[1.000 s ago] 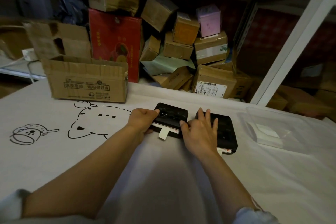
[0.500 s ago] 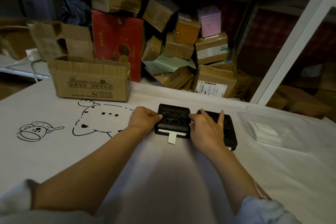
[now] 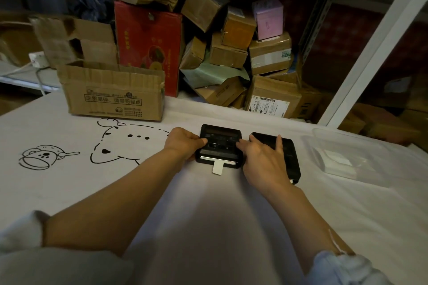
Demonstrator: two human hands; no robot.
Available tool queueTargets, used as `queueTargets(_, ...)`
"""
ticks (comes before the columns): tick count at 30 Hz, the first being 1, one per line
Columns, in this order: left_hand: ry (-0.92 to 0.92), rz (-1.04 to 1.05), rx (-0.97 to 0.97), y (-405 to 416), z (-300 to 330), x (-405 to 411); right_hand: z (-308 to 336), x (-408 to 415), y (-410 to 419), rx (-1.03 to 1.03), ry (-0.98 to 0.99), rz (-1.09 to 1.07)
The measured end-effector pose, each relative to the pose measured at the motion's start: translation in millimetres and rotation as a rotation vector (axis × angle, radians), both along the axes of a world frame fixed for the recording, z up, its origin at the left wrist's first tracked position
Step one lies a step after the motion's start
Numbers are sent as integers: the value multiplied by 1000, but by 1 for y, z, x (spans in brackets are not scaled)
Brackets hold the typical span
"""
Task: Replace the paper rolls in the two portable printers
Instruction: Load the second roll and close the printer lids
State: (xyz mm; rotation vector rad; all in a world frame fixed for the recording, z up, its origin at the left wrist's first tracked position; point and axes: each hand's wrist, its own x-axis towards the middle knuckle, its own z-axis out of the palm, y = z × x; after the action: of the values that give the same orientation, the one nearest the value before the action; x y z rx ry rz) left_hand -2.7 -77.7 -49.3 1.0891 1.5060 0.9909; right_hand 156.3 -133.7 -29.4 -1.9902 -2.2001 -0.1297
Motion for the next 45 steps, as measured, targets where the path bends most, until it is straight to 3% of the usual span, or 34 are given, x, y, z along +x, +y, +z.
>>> queueTargets(5, -41, 43, -54, 2, -2, -1, -5, -1, -3, 13, -135, 50)
queueTargets(23, -56, 139, -153, 6, 7, 7, 4, -6, -7, -87, -25, 19)
queueTargets(29, 109, 25, -111, 0, 12, 11, 13, 5, 4, -157, 132, -50)
queueTargets(33, 227, -10, -97, 0, 9, 15, 4, -2, 14, -216, 21, -82)
queueTargets(36, 179, 17, -85, 2, 3, 19, 0, -9, 14, -170, 100, -118)
queueTargets(39, -29, 61, -81, 2, 8, 17, -5, -15, 18, -171, 210, -110)
queueTargets(43, -361, 114, -166, -3, 25, 0, -6, -27, 19, -45, 705, -200)
queueTargets(45, -436, 76, -170, -8, 30, -6, 4, -32, 25, -20, 969, -257)
